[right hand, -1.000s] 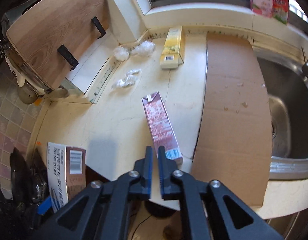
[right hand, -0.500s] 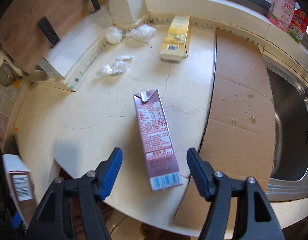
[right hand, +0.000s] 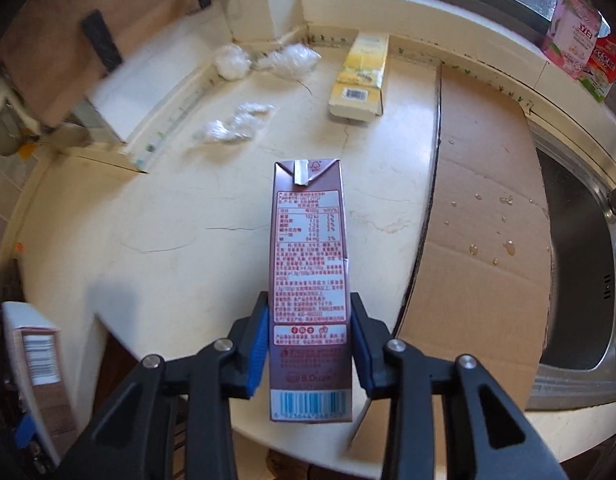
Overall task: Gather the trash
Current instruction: 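Carry the coffee box and milk carton down toward the trash bin, then open the left tool over the bin while the right tool releases the carton, then raise both open tools from the bin back toward the counter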
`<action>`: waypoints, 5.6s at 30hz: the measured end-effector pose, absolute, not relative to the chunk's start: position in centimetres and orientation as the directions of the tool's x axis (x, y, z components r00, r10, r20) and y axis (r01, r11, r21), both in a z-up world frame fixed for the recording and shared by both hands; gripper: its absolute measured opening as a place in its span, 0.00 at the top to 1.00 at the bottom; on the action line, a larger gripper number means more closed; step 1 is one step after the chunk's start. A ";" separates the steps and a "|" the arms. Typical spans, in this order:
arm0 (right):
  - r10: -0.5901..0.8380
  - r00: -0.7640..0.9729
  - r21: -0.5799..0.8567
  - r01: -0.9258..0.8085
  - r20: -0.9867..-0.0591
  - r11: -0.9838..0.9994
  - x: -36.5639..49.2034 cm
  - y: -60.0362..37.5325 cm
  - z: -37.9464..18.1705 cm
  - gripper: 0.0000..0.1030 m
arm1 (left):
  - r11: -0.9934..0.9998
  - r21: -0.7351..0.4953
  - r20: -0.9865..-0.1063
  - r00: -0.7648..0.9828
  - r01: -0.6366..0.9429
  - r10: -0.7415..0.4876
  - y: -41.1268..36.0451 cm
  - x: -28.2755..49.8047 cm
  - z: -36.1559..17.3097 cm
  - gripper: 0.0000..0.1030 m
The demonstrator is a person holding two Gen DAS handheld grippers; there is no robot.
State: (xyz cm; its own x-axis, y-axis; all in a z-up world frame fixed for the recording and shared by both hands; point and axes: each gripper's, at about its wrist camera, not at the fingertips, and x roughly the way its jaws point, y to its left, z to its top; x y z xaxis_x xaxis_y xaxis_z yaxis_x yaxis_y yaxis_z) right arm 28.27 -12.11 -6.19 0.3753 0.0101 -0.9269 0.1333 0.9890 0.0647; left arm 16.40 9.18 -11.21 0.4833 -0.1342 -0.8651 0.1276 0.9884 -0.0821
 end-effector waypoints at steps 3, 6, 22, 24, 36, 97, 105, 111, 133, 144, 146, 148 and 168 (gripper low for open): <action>0.072 0.417 0.127 0.105 -0.906 0.986 25.1 -11.3 -3.7 0.65 | 0.986 -0.084 -0.866 0.479 0.145 -0.144 9.7 15.1 -11.1 0.10; 0.126 0.448 0.166 0.050 -0.885 0.985 20.7 -9.7 -2.0 0.65 | 0.981 -0.090 -0.868 0.470 0.173 -0.162 10.2 13.1 -11.3 0.10; 0.223 0.133 0.238 0.105 -0.966 0.966 5.6 -6.1 -16.3 0.65 | 0.955 -0.129 -0.969 0.171 0.268 -0.179 10.5 3.7 -22.5 0.10; 0.228 0.075 0.236 0.111 -0.971 0.965 4.8 -6.1 -18.3 0.65 | 0.959 -0.139 -0.977 0.124 0.246 -0.173 10.6 3.3 -23.9 0.10; 0.277 -0.159 0.280 0.005 -0.948 0.960 4.0 -4.0 -24.8 0.65 | 0.987 -0.100 -0.994 0.021 0.127 -0.104 11.4 1.8 -27.0 0.10; 0.387 -0.095 0.376 0.119 -0.917 0.919 2.6 -3.4 -23.3 0.65 | 0.950 -0.097 -0.994 0.010 0.297 -0.105 11.5 0.2 -25.5 0.10; 0.321 -0.165 0.303 0.122 -0.933 0.945 5.1 -3.2 -32.7 0.65 | 0.964 -0.052 -0.999 -0.025 0.261 -0.048 10.7 2.4 -36.7 0.10; 0.270 -0.262 0.239 0.145 -0.927 0.960 6.9 -3.8 -43.3 0.64 | 0.969 -0.044 -0.992 -0.122 0.243 -0.014 9.7 4.8 -48.4 0.10; 0.181 -0.319 0.158 0.098 -0.930 0.983 11.5 -2.7 -57.9 0.49 | 0.971 -0.135 -0.956 -0.284 0.197 -0.075 12.1 9.5 -63.7 0.03; 0.132 -0.273 0.142 -0.016 -0.953 0.990 9.7 -3.1 -51.7 0.49 | 0.976 -0.138 -0.964 -0.251 0.169 -0.092 12.1 8.6 -58.9 0.03; 0.146 -0.262 0.156 -0.015 -0.954 0.988 9.4 -3.1 -49.6 0.49 | 0.977 -0.133 -0.967 -0.237 0.166 -0.092 12.2 8.1 -56.7 0.03; 0.155 -0.239 0.164 -0.017 -0.959 0.986 9.0 -3.0 -47.2 0.49 | 0.978 -0.138 -0.970 -0.222 0.158 -0.101 12.2 7.6 -54.1 0.03; 0.053 0.183 0.053 -0.007 -0.982 0.999 4.0 -6.1 -14.2 0.49 | 0.924 -0.251 -0.953 0.096 0.287 -0.289 7.3 4.1 -21.7 0.03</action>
